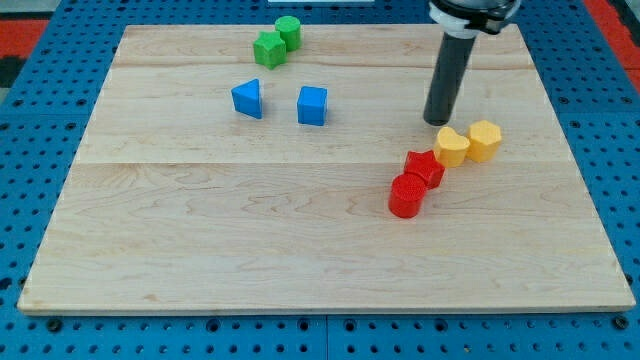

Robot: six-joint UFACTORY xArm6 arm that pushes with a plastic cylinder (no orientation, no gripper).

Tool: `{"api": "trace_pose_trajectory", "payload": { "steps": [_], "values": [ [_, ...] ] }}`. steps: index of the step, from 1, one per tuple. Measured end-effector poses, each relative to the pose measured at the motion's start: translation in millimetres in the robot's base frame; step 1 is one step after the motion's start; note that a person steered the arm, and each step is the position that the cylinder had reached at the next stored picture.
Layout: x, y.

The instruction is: Push the yellow heart to the left side of the board

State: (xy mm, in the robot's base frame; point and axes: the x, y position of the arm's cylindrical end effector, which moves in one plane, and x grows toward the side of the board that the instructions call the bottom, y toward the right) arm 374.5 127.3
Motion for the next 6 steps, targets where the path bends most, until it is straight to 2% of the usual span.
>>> {"api": "trace_pose_trajectory", "payload": {
  "steps": [3, 6],
  "values": [
    [-27, -58],
    [-30, -80]
  ]
}}
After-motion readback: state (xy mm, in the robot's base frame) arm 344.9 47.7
